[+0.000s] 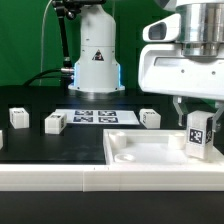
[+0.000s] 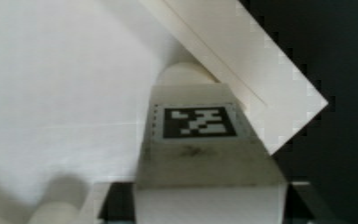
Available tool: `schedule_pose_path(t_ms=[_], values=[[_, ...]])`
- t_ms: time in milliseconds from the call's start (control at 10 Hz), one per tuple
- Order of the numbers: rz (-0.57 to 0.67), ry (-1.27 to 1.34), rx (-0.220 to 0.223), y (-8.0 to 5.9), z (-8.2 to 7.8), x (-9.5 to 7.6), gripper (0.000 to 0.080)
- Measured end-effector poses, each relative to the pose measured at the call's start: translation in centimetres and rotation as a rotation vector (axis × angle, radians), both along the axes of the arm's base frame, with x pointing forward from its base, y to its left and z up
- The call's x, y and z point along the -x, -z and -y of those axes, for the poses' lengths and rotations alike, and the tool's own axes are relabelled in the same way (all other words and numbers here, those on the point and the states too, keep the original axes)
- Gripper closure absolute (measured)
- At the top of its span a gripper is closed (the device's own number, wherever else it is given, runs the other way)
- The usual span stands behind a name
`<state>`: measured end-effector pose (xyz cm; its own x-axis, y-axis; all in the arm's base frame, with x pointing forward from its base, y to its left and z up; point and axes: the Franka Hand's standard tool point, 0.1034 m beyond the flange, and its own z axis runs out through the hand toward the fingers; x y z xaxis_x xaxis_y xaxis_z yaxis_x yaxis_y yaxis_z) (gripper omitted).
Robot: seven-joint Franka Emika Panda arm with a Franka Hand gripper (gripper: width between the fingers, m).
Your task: Assemble one leg
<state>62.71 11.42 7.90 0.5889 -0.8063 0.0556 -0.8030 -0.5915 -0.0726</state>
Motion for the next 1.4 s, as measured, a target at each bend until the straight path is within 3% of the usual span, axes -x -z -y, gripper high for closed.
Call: schedule_pose_path(t_ms=[400, 600, 700, 800, 900, 1400], values=[[-0.012, 0.283, -0.037, 0.1, 0.2, 0.2, 0.0509], [-0.012, 0.285, -0.037, 0.1, 0.3, 0.2, 0.0508], [-0.011, 0.252, -0.034, 0.1, 0.3, 0.1, 0.0318], [-0.008, 0.213, -0.031, 0.0, 0.2, 0.1, 0.0318], [-0.002, 0.136, -0.027, 0.0, 0.0, 0.0, 0.0182], [0.021, -0.314, 0.012, -0.1, -0.7, -0.1, 0.0151]])
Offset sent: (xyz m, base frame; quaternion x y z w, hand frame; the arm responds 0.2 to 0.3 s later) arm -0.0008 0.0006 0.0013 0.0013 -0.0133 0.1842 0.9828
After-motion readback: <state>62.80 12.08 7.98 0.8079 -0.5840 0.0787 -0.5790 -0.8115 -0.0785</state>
